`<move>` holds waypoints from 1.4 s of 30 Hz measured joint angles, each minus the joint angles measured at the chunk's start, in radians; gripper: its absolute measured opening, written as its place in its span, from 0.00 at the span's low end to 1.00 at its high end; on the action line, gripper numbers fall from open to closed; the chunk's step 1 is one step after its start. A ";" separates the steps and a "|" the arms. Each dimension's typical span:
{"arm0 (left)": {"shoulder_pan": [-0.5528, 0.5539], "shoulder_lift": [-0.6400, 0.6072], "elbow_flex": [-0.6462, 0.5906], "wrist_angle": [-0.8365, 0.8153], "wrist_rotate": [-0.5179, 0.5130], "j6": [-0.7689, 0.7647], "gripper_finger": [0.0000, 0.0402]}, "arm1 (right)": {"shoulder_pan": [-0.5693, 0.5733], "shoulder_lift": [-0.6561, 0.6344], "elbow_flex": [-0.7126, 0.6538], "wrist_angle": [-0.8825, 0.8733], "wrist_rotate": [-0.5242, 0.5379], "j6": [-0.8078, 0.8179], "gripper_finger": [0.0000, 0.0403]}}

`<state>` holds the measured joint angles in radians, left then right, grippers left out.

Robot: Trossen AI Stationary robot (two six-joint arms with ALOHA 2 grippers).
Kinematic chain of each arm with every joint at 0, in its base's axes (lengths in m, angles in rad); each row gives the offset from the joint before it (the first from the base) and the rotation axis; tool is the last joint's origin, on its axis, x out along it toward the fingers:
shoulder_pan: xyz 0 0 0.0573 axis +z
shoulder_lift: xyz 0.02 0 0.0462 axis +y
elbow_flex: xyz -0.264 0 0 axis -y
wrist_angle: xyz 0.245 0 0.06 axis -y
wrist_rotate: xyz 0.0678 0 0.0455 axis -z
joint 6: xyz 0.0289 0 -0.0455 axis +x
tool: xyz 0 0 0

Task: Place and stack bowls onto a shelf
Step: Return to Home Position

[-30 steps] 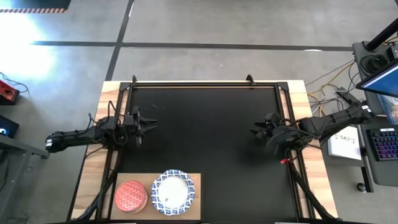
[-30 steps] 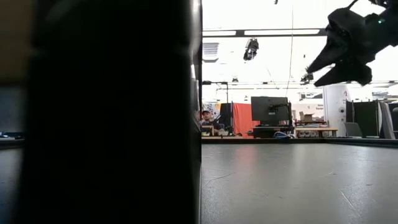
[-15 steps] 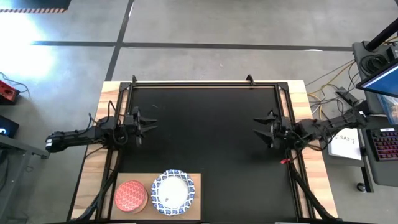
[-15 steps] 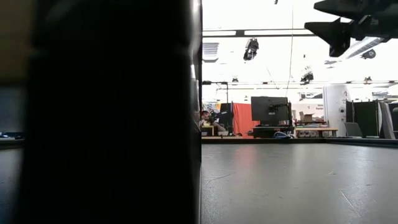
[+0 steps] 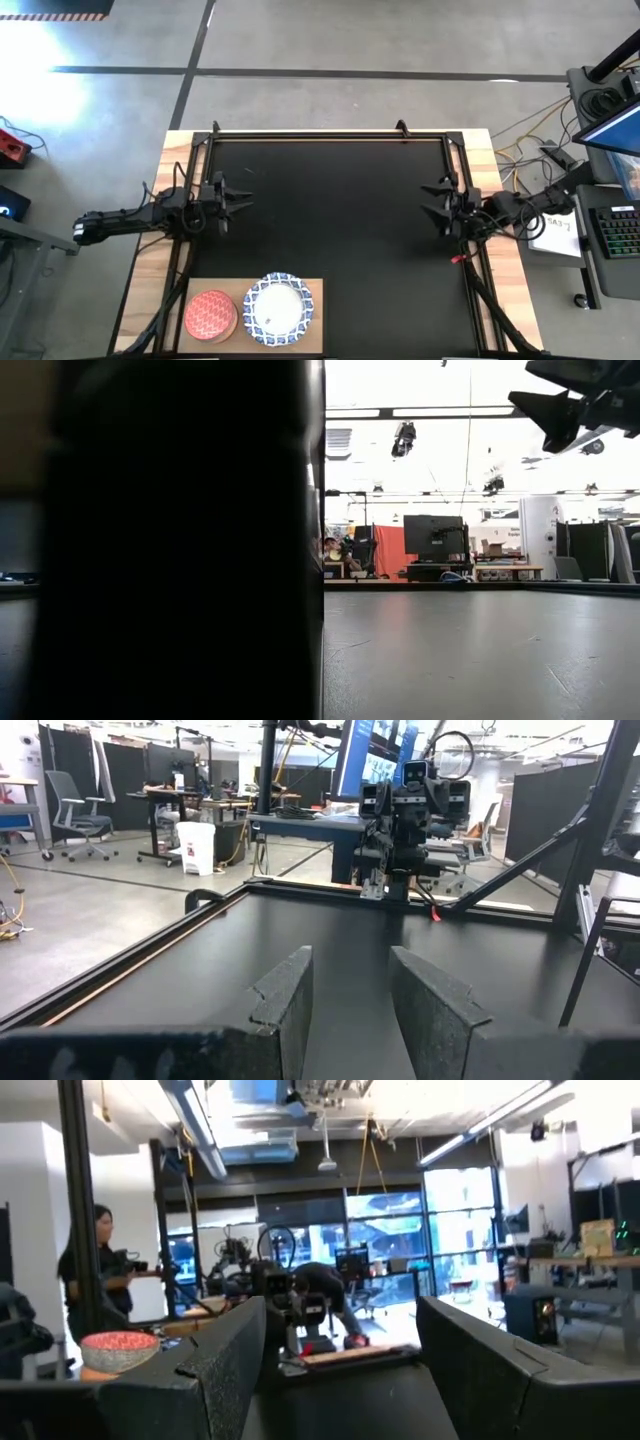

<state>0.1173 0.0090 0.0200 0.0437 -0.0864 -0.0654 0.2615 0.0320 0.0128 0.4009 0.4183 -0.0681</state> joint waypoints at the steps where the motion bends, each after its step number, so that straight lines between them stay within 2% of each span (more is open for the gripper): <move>1: 0.000 0.000 0.000 0.000 0.000 0.000 0.29 | 0.000 -0.009 0.000 0.000 0.000 -0.012 0.62; 7: 0.000 0.000 0.000 0.000 0.000 0.000 0.29 | 0.000 -0.018 0.000 0.002 0.000 -0.074 0.62; 18: 0.000 0.000 0.000 0.000 0.000 0.000 0.29 | -0.018 -0.031 0.000 -0.001 0.000 -0.074 0.62; 31: 0.000 0.000 0.000 0.000 0.000 0.000 0.29 | -0.137 -0.032 0.000 -0.001 0.000 -0.037 0.62; 42: 0.000 0.000 0.000 0.000 0.000 0.000 0.29 | -0.301 -0.032 -0.001 -0.001 0.000 -0.037 0.62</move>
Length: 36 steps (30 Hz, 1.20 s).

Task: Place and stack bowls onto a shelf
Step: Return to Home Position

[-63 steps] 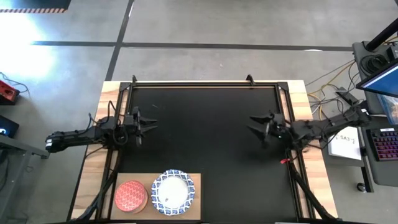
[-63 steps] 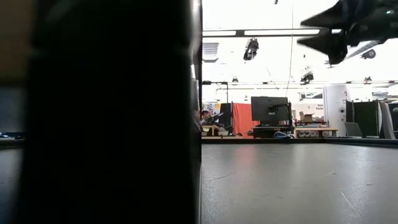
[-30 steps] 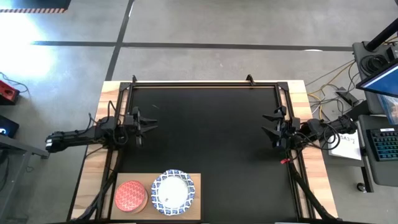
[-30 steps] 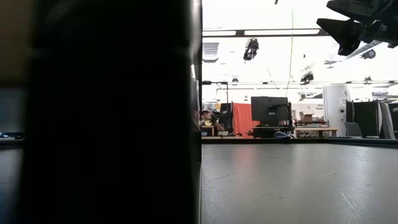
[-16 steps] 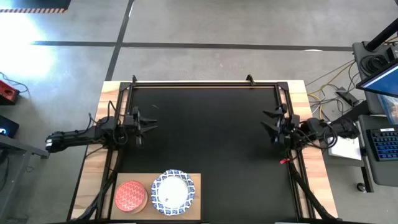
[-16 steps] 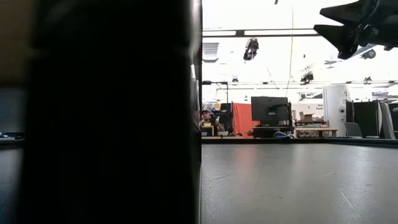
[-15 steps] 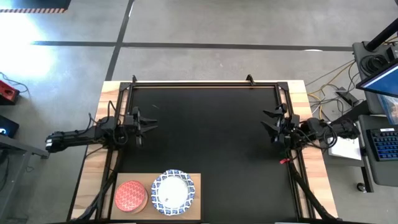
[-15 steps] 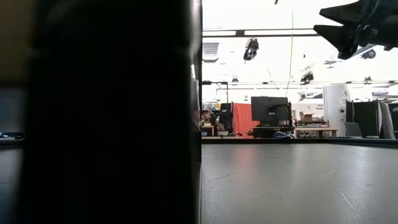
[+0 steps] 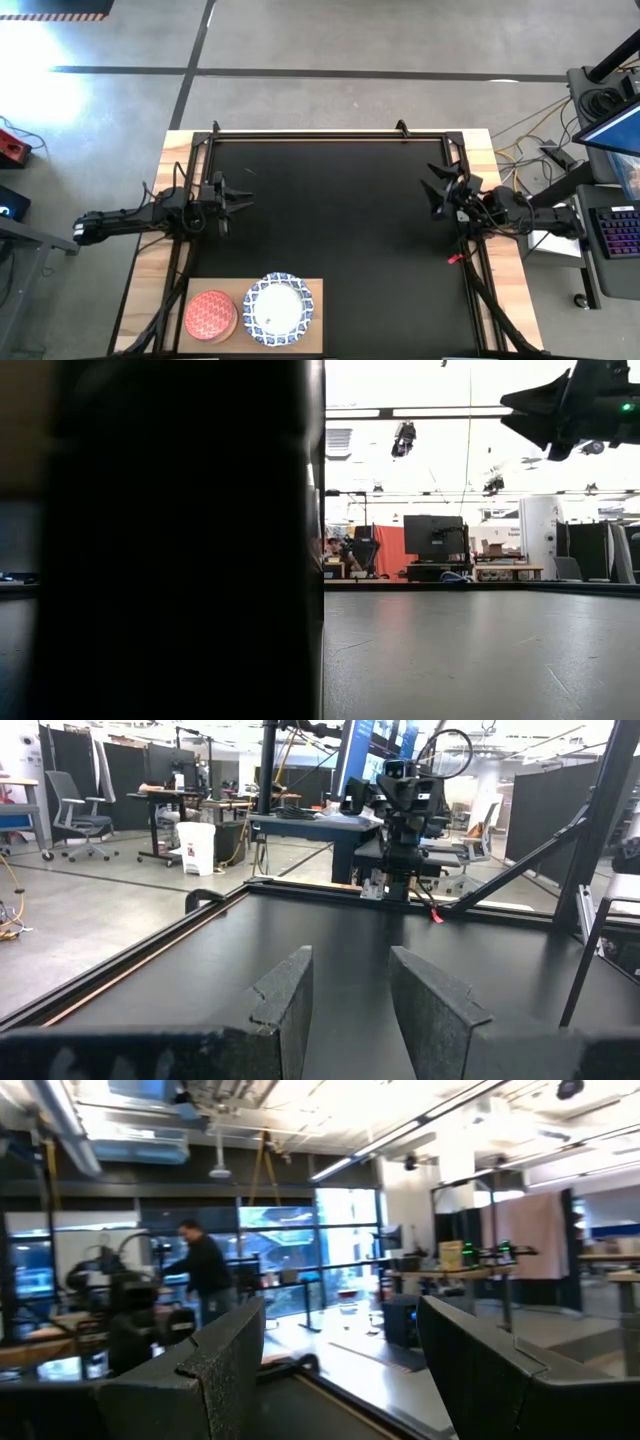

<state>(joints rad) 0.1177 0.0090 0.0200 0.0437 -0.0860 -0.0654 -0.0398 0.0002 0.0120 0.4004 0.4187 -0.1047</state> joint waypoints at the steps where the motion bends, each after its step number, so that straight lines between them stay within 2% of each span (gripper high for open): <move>1: 0.000 0.000 0.000 0.000 0.000 0.000 0.29 | -0.012 0.000 0.000 0.000 0.000 0.000 0.62; 20: 0.000 0.000 0.000 0.000 0.000 0.000 0.29 | -0.266 0.001 0.000 0.000 0.001 0.000 0.62; 36: 0.000 0.000 0.000 0.000 0.000 0.000 0.29 | -0.359 0.026 0.000 -0.001 0.000 0.000 0.62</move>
